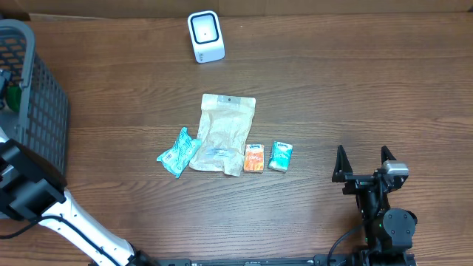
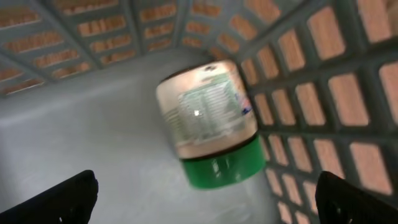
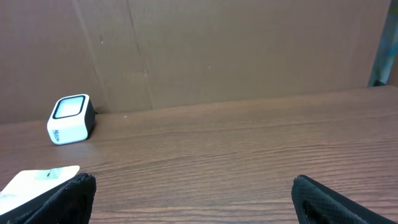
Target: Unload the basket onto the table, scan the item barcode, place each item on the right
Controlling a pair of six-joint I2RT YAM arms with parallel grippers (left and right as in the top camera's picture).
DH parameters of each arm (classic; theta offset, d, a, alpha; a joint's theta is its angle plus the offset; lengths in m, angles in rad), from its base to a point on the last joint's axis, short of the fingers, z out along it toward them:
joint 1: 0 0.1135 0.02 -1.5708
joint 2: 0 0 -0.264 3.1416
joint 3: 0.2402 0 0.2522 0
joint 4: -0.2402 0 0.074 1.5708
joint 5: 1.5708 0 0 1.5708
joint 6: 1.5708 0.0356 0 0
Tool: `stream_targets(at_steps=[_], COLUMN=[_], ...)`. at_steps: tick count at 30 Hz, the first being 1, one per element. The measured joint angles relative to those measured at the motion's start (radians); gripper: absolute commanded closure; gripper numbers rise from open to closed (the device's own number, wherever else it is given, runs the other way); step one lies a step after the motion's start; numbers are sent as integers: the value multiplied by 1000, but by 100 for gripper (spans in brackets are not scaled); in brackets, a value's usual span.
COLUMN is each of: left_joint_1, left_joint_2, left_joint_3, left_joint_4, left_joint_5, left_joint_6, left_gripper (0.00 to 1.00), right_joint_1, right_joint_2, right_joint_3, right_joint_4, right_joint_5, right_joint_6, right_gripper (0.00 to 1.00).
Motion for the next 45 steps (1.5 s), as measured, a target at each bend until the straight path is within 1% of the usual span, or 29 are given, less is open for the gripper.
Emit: stream_targets(at_steps=[9, 17, 23, 33, 40, 42, 45], left_joint_1=[0, 0, 0, 0, 0, 0, 0], left_joint_2=[0, 12, 53, 77, 143, 146, 146], left_joint_3=[-11, -11, -11, -14, -17, -17, -17], left_joint_4=[121, 140, 139, 139, 113, 109, 93], left_joint_5=[0, 0, -6, -65, -61, -61, -60], left_joint_6=[-26, -21, 40, 168, 209, 225, 252], left_gripper=[0, 0, 0, 0, 0, 2, 8], right_joint_1=[0, 0, 0, 0, 0, 0, 0], right_joint_2=[0, 0, 0, 0, 0, 0, 0], right_joint_3=[0, 0, 0, 0, 0, 0, 0], right_joint_4=[0, 0, 0, 0, 0, 0, 0], right_joint_5=[0, 0, 0, 0, 0, 0, 0], right_joint_6=[0, 0, 0, 0, 0, 0, 0], right_gripper=[0, 0, 0, 0, 0, 0, 1])
